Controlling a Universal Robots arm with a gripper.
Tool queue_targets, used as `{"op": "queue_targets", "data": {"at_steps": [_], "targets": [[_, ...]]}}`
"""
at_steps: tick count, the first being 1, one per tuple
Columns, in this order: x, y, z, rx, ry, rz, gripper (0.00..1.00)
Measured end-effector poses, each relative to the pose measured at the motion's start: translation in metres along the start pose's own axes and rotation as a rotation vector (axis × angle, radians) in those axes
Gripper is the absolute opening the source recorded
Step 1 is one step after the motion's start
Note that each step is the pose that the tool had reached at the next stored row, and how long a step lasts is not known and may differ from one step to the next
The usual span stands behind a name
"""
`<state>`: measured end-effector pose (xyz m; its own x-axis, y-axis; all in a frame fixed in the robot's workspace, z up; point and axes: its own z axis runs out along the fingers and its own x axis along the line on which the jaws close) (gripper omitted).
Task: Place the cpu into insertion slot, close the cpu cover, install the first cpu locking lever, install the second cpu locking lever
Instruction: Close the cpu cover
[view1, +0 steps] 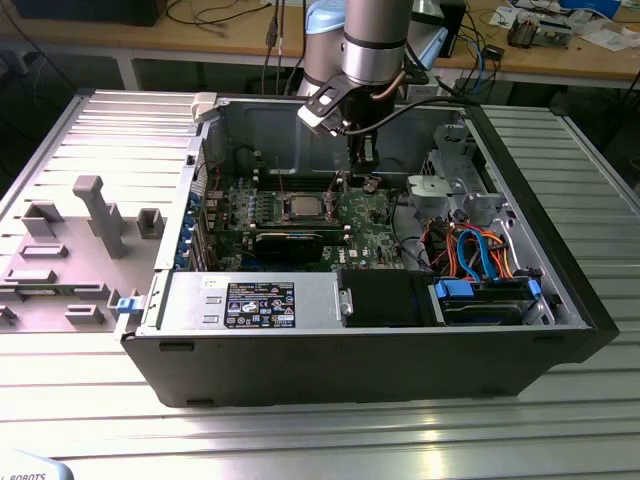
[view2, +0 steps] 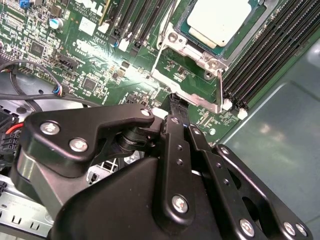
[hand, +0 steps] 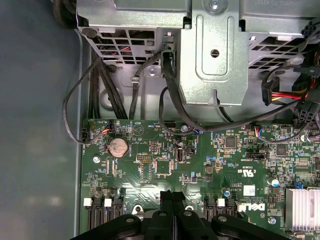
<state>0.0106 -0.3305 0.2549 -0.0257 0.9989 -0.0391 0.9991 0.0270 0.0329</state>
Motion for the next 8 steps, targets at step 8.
{"op": "queue_targets", "data": {"at_steps": [8], "targets": [[0.0004,-0.0149,-0.0005,0.0,0.0003,0.0,0.12]]}}
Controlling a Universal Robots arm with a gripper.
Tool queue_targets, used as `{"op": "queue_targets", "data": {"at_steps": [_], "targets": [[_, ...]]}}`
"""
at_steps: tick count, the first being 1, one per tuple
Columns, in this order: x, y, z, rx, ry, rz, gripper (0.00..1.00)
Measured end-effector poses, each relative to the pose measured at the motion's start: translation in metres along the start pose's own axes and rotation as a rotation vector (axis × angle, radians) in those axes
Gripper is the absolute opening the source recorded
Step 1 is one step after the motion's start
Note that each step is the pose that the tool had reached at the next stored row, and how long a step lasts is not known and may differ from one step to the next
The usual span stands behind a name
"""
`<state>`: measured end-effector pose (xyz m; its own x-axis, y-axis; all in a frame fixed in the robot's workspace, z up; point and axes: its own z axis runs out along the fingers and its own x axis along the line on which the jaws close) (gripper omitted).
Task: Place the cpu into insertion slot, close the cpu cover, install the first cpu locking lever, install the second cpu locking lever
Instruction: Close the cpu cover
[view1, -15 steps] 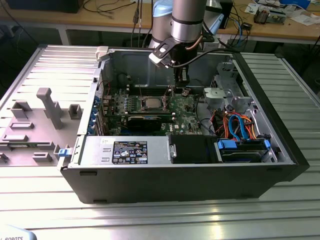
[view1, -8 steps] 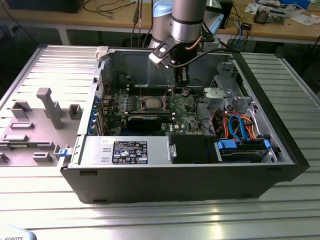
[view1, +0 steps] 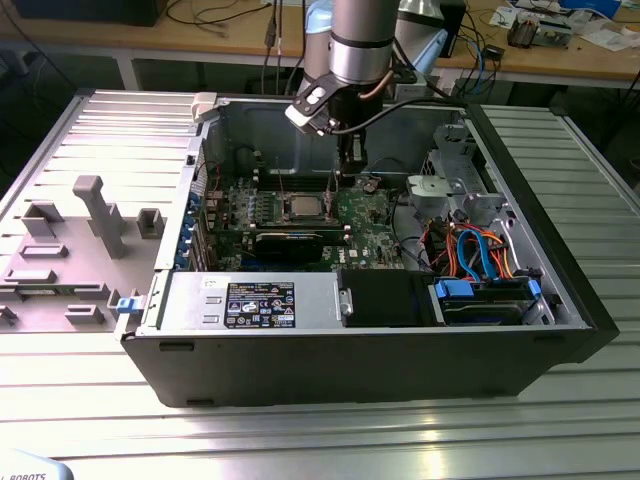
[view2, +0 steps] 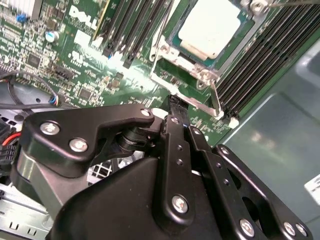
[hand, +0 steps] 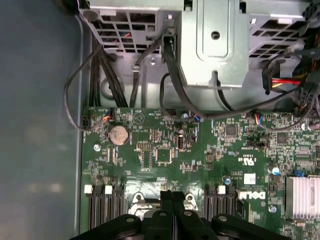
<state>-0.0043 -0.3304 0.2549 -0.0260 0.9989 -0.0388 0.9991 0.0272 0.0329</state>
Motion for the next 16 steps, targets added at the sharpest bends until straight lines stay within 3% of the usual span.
{"op": "queue_targets", "data": {"at_steps": [10,16], "targets": [[0.0006,-0.0225,-0.0008,0.0,0.0,0.0,0.12],[0.0007,-0.028,-0.001,0.0,0.0,0.0,0.12]]}}
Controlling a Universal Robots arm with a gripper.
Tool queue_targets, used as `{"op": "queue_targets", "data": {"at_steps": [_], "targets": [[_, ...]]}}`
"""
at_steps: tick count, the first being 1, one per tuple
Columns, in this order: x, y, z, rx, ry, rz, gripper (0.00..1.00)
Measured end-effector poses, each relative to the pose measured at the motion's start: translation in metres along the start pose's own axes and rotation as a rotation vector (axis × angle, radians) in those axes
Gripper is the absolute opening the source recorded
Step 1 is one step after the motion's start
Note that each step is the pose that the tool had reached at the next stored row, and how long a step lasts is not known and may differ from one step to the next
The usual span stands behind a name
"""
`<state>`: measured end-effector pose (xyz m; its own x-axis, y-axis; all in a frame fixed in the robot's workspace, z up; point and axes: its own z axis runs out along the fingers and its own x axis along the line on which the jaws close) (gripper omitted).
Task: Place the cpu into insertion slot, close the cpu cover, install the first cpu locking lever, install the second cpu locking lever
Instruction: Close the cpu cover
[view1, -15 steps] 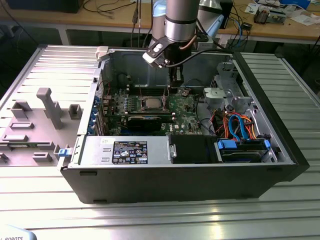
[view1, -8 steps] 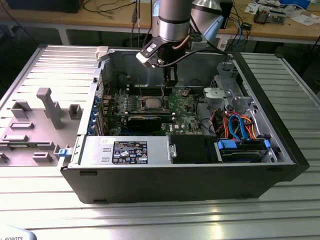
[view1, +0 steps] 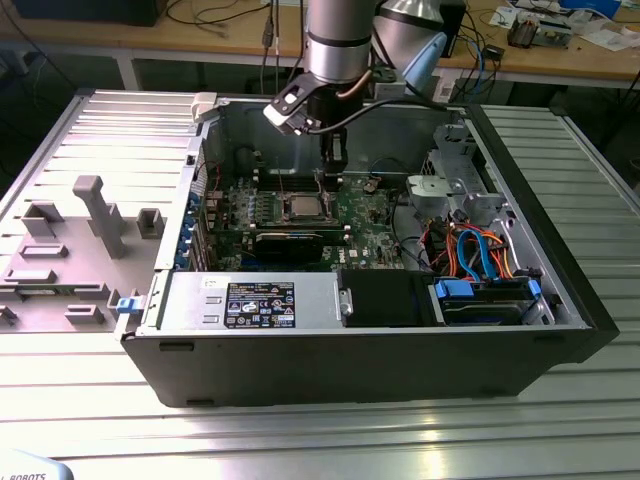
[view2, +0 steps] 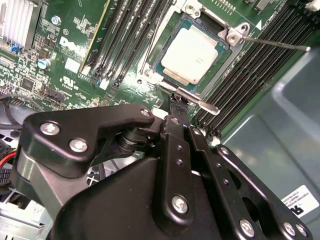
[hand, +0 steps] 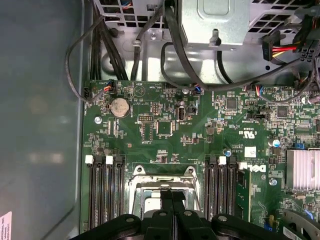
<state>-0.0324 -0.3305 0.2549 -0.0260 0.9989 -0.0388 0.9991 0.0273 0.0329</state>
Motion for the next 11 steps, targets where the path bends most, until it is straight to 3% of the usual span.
{"op": "queue_targets", "data": {"at_steps": [11], "targets": [[0.0003,-0.0112,-0.0004,0.0,0.0,0.0,0.12]]}}
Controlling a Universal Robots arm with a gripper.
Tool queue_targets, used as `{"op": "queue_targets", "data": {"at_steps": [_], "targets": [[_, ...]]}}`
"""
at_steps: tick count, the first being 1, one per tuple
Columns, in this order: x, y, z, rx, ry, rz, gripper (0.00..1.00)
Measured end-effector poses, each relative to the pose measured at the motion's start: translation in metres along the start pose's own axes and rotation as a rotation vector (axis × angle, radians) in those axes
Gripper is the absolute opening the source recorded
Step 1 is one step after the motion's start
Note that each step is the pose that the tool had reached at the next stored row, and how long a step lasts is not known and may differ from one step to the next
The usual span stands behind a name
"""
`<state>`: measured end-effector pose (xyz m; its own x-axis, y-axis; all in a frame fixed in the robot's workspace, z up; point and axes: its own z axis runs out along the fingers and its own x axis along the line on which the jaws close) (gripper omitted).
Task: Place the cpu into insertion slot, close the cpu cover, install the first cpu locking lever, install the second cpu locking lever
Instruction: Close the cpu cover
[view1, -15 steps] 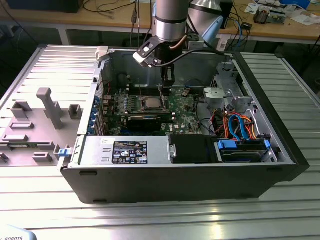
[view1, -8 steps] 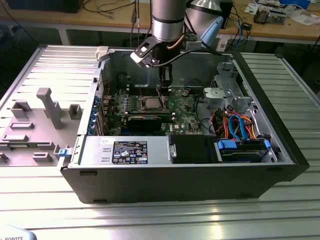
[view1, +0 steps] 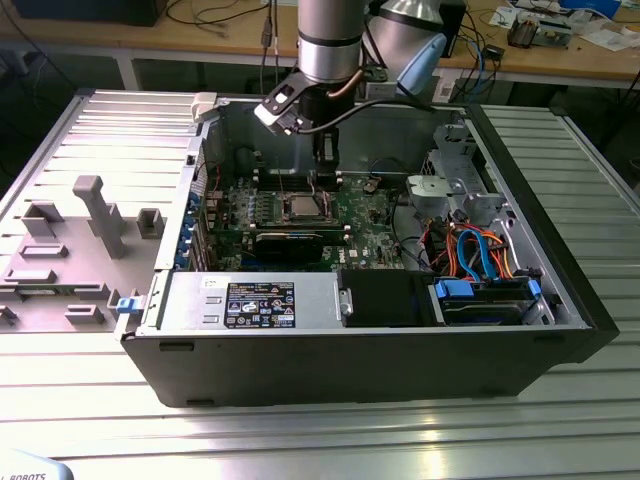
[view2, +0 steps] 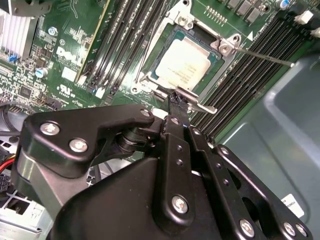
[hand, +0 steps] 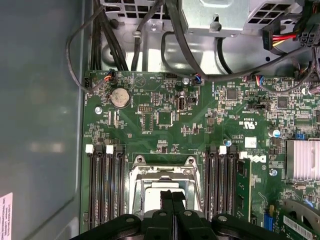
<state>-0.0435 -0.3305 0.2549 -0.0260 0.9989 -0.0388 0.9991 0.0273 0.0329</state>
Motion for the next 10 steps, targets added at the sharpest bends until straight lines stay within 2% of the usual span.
{"op": "queue_targets", "data": {"at_steps": [10], "targets": [[0.0003,-0.011,-0.0004,0.0,0.0001,0.0,0.12]]}}
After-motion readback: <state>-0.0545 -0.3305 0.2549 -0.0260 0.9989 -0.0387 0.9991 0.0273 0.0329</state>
